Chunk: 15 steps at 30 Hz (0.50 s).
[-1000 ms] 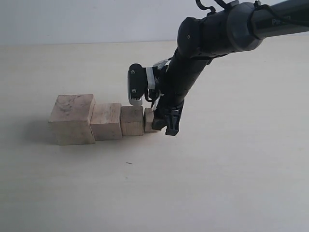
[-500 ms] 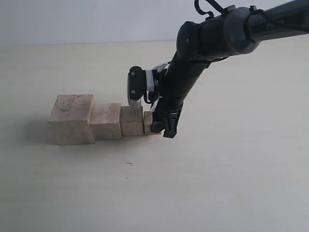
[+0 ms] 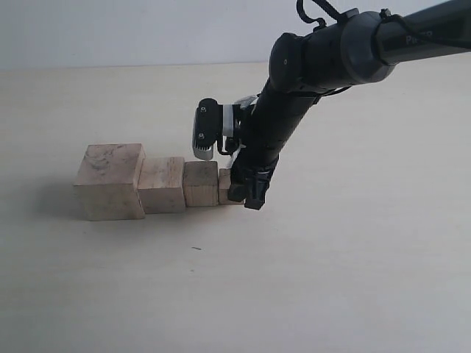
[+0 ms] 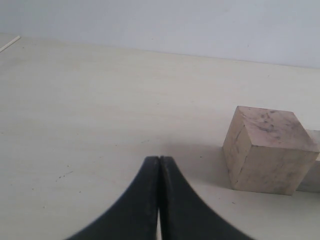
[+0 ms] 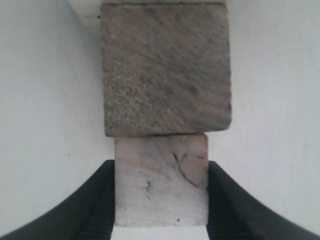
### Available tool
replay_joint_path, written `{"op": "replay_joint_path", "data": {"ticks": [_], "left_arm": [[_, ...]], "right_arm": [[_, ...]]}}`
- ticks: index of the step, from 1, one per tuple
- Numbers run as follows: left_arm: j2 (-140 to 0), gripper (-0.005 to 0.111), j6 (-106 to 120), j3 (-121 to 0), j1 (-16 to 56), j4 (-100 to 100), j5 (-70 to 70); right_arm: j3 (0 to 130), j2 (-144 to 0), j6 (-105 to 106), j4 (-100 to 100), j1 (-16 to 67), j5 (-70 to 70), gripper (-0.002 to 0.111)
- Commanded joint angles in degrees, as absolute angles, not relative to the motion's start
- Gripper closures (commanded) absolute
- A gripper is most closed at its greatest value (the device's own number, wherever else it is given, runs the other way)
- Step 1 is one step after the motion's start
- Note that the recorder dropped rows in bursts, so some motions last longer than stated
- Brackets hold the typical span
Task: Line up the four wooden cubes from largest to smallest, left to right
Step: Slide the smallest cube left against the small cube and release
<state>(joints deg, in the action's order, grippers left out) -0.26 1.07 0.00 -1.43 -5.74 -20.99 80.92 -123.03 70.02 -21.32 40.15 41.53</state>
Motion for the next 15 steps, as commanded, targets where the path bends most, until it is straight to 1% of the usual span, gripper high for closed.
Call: {"op": "replay_joint_path", "data": {"ticks": [1,7,9,13,15], "left_arm": [[0.00,0.107,0.62,0.00,-1.03,-5.71,-20.34],[0.00,0.107,0.62,0.00,-1.03,-5.71,-20.34],[0.00,0.107,0.62,0.00,-1.03,-5.71,-20.34],[0.00,0.107,0.62,0.00,-1.03,-5.71,-20.34],[0.00,0.107,0.62,0.00,-1.03,-5.71,-20.34]], "right_arm": [[80.67,-124.70,70.47,-21.00,40.00,39.82,0.108],[80.67,-124.70,70.47,-21.54,40.00,38.88,0.108],[80.67,-124.70,70.47,-22.05,40.00,38.88,0.106],[80.67,-124.70,70.47,-22.05,40.00,38.99,0.094],[80.67,-124.70,70.47,-22.05,40.00,38.99,0.085]]}}
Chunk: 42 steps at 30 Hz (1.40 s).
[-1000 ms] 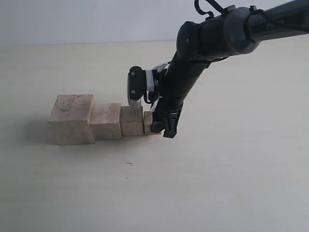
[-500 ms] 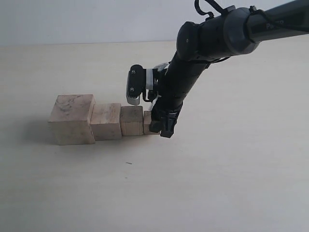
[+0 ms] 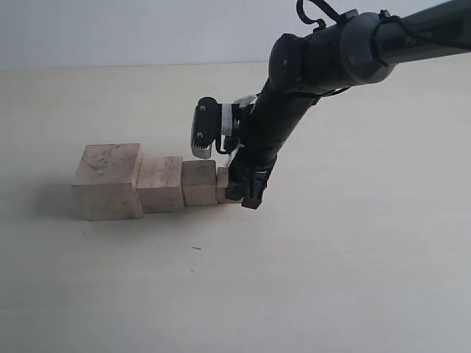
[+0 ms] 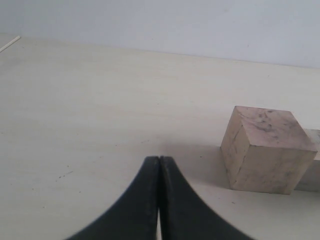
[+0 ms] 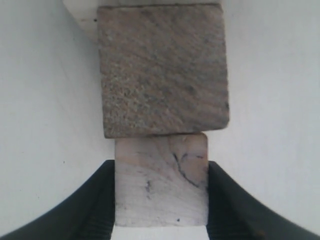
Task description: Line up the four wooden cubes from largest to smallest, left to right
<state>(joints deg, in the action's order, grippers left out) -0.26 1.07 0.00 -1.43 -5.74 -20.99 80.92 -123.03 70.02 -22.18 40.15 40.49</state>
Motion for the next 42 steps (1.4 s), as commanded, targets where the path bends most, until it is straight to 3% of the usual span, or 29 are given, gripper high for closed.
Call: {"op": "replay_joint_path", "data": {"ticks": [1,8,12,24,33,42], "left_arm": [[0.00,0.107,0.62,0.00,-1.03,-5.71,-20.34],[0.00,0.107,0.62,0.00,-1.03,-5.71,-20.34],[0.00,0.107,0.62,0.00,-1.03,-5.71,-20.34],[0.00,0.107,0.62,0.00,-1.03,-5.71,-20.34],[0.00,0.107,0.62,0.00,-1.03,-5.71,-20.34],[0.00,0.107,0.62,0.00,-1.03,-5.71,-20.34]], "right_arm": [[80.67,-124.70,70.47,-22.05,40.00,38.99,0.080],[80.67,-124.70,68.76,-22.50,40.00,38.99,0.042],[80.67,-123.79,67.18,-22.50,40.00,38.85,0.032],[80.67,-117.19,45.39,-13.13,40.00,41.76,0.033],[80.67,-116.95,30.43,-2.39,40.00,43.58,0.055],[80.67,-118.89,30.43,-1.03,40.00,41.93,0.055]]}}
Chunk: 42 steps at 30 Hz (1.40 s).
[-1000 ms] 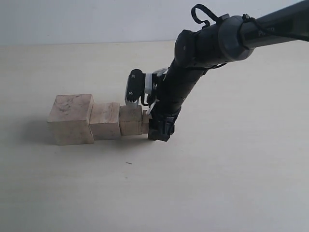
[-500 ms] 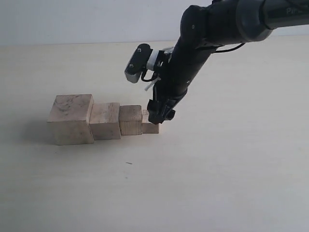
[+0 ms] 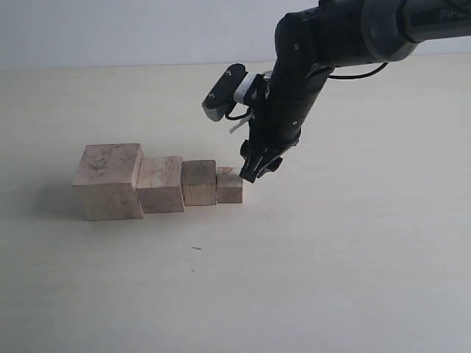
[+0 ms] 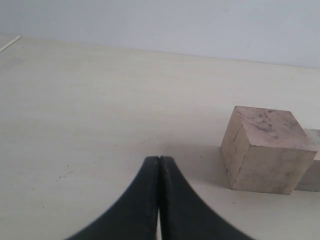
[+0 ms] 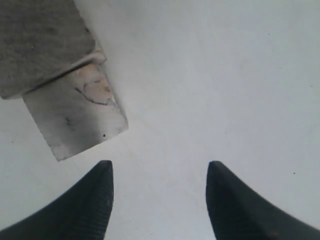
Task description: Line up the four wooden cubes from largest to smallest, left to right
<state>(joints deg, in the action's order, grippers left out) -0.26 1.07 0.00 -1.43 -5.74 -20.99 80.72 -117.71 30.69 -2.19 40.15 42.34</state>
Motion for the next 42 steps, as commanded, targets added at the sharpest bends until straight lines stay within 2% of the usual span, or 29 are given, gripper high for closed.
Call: {"op": "replay_joint_path", "data": {"ticks": [1,21,35,38,40,42], "left_arm": [[0.00,0.107,0.62,0.00,-1.03,-5.71,-20.34],[0.00,0.107,0.62,0.00,-1.03,-5.71,-20.34],[0.00,0.107,0.62,0.00,-1.03,-5.71,-20.34],[0.00,0.107,0.62,0.00,-1.03,-5.71,-20.34],[0.00,0.107,0.62,0.00,-1.03,-5.71,-20.34],[0.00,0.107,0.62,0.00,-1.03,-5.71,-20.34]], "right_arm": [[80.67,-119.40,30.43,-1.03,40.00,42.06,0.055],[80.67,-121.40,30.95,-6.43,40.00,37.99,0.055],[80.67,-117.86,21.32,3.72,40.00,46.15,0.056],[80.67,-115.86,13.97,8.66,40.00,50.03,0.063],[80.67,-114.63,10.27,10.39,40.00,53.00,0.077],[80.67,-113.24,8.96,9.37,40.00,55.26,0.097]]}}
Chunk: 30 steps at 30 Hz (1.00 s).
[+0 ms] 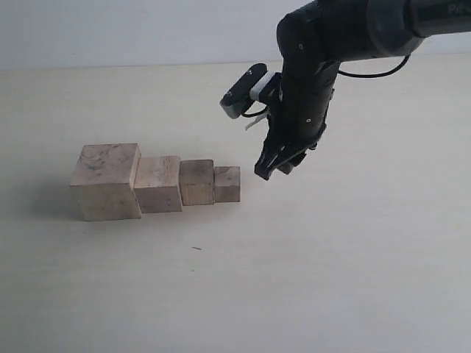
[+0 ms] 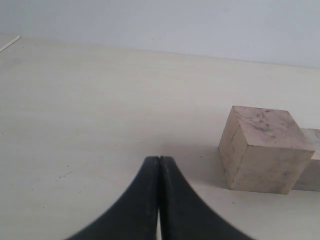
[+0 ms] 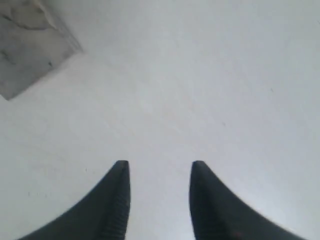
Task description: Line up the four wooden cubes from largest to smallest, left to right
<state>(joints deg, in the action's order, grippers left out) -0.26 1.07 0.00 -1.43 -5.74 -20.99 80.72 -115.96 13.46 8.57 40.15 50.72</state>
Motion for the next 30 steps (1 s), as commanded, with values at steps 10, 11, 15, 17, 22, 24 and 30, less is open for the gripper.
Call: {"op": "replay_joint_path", "data": {"ticks": [10,11,15,17,22,24,30], "left_arm": [[0.00,0.107,0.62,0.00,-1.03,-5.71,-20.34],[0.00,0.107,0.62,0.00,-1.03,-5.71,-20.34],[0.00,0.107,0.62,0.00,-1.03,-5.71,-20.34],[0.00,0.107,0.62,0.00,-1.03,-5.71,-20.34],[0.00,0.107,0.62,0.00,-1.03,-5.71,-20.34],[0.00,0.107,0.62,0.00,-1.03,-5.71,-20.34],[0.00,0.107,0.62,0.00,-1.03,-5.71,-20.34]], "right_arm": [[65.49,-95.47,8.96,-14.24,40.00,36.91,0.108],[59.40,-89.51,8.96,-17.93,40.00,29.88,0.108],[53.42,-77.28,8.90,-21.98,40.00,25.96,0.108],[53.54,-74.00,8.90,-22.26,40.00,23.74,0.108],[53.54,-67.74,9.02,-16.00,40.00,21.28,0.108],[53.54,-65.15,7.20,-12.89,40.00,21.28,0.108],[50.73,-56.75,5.04,-9.44,35.36,20.87,0.108]]}}
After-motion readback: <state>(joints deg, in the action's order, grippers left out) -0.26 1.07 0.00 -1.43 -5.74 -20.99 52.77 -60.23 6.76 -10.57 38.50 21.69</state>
